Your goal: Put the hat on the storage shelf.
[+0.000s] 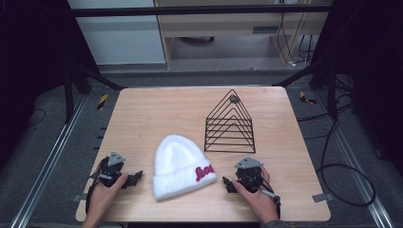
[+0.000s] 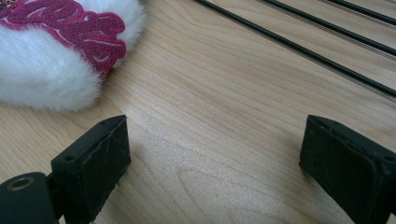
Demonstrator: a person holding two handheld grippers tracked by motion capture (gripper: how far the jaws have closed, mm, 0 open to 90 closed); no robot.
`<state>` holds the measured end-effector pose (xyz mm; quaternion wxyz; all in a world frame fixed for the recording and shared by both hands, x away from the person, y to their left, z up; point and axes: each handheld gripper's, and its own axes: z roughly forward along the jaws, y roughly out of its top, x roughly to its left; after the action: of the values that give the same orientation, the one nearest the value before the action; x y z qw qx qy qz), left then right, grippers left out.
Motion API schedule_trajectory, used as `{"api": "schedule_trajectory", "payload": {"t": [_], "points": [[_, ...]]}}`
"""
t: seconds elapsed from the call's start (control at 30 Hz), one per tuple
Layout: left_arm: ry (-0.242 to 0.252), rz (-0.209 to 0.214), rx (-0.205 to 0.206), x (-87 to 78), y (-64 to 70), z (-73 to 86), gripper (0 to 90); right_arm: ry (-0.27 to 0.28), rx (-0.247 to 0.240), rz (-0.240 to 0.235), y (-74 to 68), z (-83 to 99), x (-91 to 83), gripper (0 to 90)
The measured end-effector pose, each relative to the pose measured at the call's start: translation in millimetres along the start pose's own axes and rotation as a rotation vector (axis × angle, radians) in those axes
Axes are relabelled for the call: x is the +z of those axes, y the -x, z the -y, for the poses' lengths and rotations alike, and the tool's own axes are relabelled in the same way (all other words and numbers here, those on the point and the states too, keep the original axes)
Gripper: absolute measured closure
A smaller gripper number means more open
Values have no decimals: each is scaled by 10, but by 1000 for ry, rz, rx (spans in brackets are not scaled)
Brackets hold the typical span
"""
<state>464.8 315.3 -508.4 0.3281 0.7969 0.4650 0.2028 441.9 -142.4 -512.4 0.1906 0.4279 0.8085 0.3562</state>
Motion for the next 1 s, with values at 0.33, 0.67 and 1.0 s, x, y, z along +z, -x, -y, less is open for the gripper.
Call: {"api": "schedule_trajectory", "payload": {"t": [0.33,0.67,1.0], "points": [[-45,96,85,-36,156,-533,59,0,0,1,-1,1,0,86],[-94,153,169,120,392,-1188,169,1,-1,5,-1,3,0,88],[-151,179,144,409,480,-1352,103,1,-1,5,-1,3,0,88]]}}
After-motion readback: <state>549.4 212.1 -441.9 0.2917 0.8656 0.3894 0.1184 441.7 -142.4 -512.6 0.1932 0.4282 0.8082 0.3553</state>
